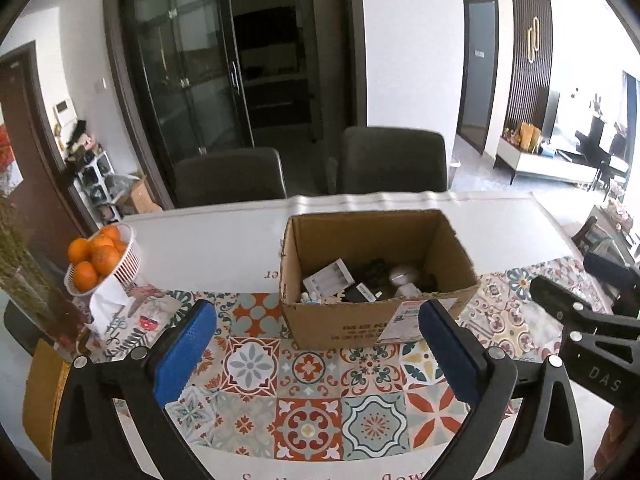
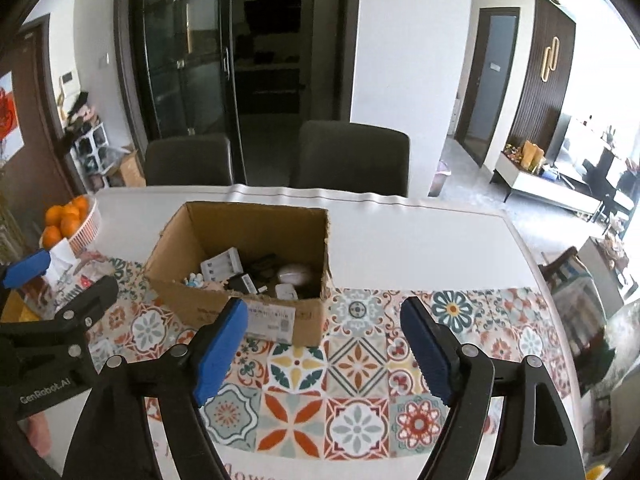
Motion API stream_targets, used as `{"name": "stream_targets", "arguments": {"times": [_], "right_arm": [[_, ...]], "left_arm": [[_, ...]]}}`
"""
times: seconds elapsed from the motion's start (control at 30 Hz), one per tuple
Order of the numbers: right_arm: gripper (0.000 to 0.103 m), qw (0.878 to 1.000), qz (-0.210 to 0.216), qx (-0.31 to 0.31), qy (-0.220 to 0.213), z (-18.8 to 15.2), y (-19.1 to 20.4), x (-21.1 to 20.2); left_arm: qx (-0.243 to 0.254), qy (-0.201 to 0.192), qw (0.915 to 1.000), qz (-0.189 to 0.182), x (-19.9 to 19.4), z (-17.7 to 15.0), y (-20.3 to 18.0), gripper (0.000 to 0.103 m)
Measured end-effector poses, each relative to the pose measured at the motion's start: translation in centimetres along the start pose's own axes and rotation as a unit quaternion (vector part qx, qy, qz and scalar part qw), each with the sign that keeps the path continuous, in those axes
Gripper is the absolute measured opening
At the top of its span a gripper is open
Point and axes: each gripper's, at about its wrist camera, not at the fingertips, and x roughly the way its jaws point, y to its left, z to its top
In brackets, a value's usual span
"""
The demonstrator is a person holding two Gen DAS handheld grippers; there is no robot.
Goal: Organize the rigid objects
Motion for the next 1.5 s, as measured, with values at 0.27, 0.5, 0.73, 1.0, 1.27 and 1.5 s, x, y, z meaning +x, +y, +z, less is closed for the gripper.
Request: {"name": "stream_targets", "arguments": {"times": [0.27,0.5,0.73,1.0,1.27,1.5], "right_arm": [[0.079,1.0,-0.004,0.005,-0.029,-2.3,-0.8,-3.8],[0.081,0.999,-0.003,-0.003,-0.046,-4.4,-0.6,-6.1],[0.081,0.999,0.01,0.008,-0.042,-5.8,-0.8,-6.6],[0.081,0.999,0.008,0.013,-0.049,-6.1,-1.1,-7.3],[0.081,0.998,0.0,0.009,-0.059,-5.9,-1.1,-7.9],[0.081,0.998,-0.001,0.007,-0.064,-5.9,-0.9,-8.3]], "left_arm": [[-0.001,-0.038,0.9992,0.015,-4.1,-2.1,-1.0,0.103],[-0.021,-0.036,0.9991,-0.001,-5.7,-4.3,-1.0,0.103],[-0.022,-0.039,0.999,0.0,-6.8,-5.0,-1.2,0.103],[-0.012,-0.055,0.9983,0.009,-8.1,-5.1,-1.7,0.103],[-0.011,-0.063,0.9978,0.015,-8.5,-5.2,-1.8,0.103],[-0.014,-0.068,0.9974,0.02,-8.9,-5.2,-1.5,0.103]]}}
